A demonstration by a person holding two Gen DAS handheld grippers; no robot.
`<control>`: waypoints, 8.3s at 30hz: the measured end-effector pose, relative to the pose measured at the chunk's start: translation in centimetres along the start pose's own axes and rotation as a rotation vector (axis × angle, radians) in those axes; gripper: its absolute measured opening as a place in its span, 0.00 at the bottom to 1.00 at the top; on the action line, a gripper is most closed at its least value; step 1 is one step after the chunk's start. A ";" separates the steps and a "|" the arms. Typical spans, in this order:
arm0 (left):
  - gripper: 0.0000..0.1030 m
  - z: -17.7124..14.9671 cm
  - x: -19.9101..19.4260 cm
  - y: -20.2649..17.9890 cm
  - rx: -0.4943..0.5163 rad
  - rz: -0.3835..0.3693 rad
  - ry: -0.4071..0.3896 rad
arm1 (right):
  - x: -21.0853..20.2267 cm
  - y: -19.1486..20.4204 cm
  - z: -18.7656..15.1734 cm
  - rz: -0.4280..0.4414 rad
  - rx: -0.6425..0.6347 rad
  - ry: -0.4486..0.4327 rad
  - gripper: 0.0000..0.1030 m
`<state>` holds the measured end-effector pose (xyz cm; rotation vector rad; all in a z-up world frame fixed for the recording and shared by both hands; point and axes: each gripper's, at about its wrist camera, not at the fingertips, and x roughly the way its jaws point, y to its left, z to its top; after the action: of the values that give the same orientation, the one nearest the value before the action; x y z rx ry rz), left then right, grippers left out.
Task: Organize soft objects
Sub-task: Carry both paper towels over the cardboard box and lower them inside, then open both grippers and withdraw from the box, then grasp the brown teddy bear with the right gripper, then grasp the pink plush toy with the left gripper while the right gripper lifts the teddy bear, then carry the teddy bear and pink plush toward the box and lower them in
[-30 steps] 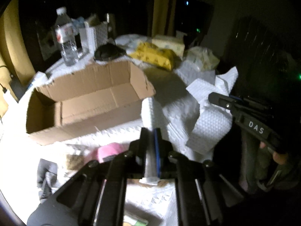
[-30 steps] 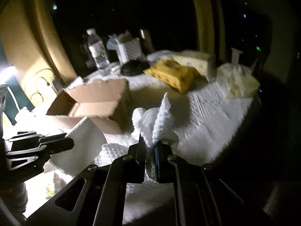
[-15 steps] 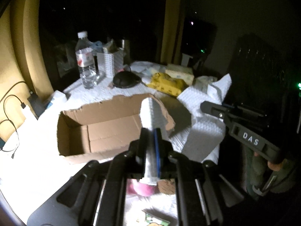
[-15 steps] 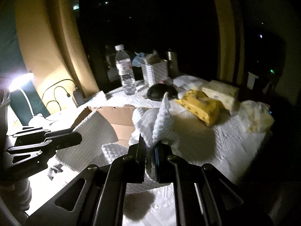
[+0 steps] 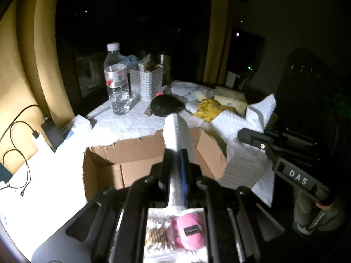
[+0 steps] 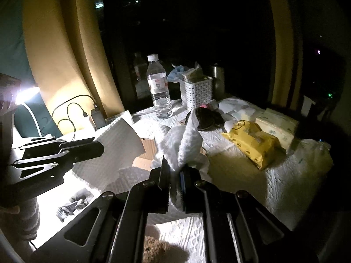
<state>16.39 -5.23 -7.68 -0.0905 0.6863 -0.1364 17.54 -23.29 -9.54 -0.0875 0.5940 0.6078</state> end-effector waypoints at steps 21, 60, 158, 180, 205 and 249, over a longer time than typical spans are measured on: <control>0.07 -1.4 9.3 2.1 -0.054 0.030 0.130 | 9.8 -2.3 -1.1 0.049 0.008 0.115 0.08; 0.24 -3.1 11.4 1.1 -0.080 0.016 0.243 | 12.7 -5.6 -5.4 -0.083 0.088 0.271 0.62; 0.67 -12.3 4.9 -5.0 0.059 0.004 0.285 | -0.1 -3.5 -15.4 -0.006 0.240 0.217 0.41; 0.32 -12.2 5.6 -4.0 0.077 0.043 0.273 | -0.5 -3.7 -14.8 -0.011 0.241 0.207 0.41; 0.32 -7.9 -1.6 1.2 -0.016 -0.025 0.113 | -0.8 2.2 -8.2 -0.002 0.103 0.164 0.41; 0.33 -3.4 11.8 3.5 -0.102 0.016 0.199 | 11.8 -1.9 -2.6 0.069 0.039 0.192 0.41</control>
<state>23.59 -3.72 -18.17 -0.1713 0.8922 -0.0956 25.09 -19.42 -18.37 -0.0893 0.7977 0.6587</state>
